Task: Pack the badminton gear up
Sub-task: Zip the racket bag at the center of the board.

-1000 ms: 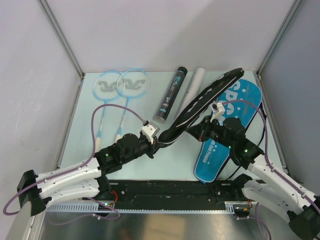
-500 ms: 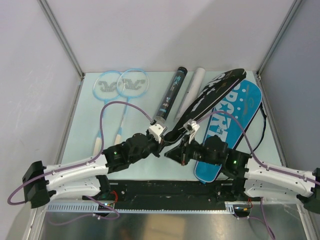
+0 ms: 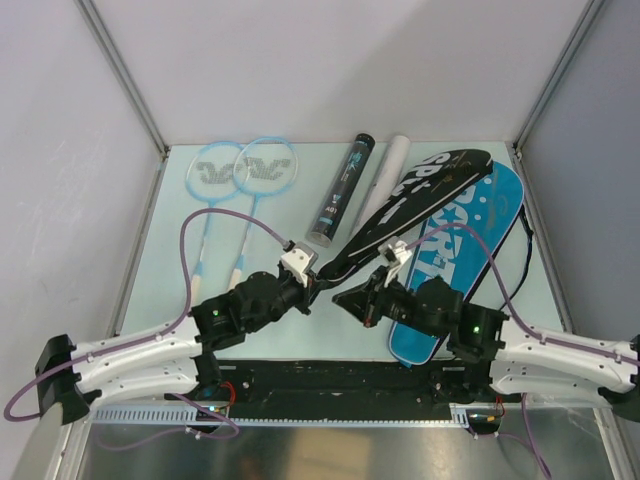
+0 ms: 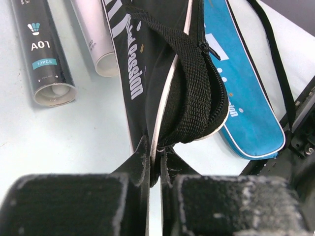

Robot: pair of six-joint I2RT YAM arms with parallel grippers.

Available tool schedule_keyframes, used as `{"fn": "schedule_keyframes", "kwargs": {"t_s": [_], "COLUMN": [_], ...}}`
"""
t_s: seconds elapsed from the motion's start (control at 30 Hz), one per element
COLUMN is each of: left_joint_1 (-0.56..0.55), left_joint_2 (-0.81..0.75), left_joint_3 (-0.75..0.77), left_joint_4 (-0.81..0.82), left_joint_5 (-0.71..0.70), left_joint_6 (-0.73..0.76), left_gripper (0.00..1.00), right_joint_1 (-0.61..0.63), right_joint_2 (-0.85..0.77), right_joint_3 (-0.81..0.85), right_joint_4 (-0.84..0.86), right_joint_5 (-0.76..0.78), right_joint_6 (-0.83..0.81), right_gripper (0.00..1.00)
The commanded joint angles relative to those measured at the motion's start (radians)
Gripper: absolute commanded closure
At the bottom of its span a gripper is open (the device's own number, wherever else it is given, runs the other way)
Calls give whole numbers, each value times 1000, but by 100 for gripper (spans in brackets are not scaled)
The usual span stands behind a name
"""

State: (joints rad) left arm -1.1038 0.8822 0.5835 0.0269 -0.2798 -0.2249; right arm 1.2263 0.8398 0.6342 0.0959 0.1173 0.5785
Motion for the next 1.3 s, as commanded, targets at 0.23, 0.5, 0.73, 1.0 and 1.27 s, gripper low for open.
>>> {"fn": "schedule_keyframes", "kwargs": {"t_s": [0.23, 0.5, 0.73, 1.0, 1.27], "left_joint_1": [2, 2, 2, 2, 2], "left_joint_2": [-70, -82, -94, -96, -106], "left_joint_3": [12, 24, 22, 25, 23], "left_joint_4": [70, 68, 67, 67, 68], "left_joint_5": [-4, 11, 34, 56, 77], "left_joint_6": [-4, -12, -6, 1, 15], "left_gripper": [100, 100, 100, 100, 100], "right_joint_1": [-12, -23, -29, -21, -21], "right_joint_2": [-192, -159, -73, -14, 21], "right_joint_3": [65, 65, 66, 65, 65], "right_joint_4": [-161, -161, -107, 0, 16], "right_joint_5": [229, 257, 286, 372, 399], "right_joint_6": [-201, -234, -342, -574, -717], "right_gripper": [94, 69, 58, 55, 58]}}
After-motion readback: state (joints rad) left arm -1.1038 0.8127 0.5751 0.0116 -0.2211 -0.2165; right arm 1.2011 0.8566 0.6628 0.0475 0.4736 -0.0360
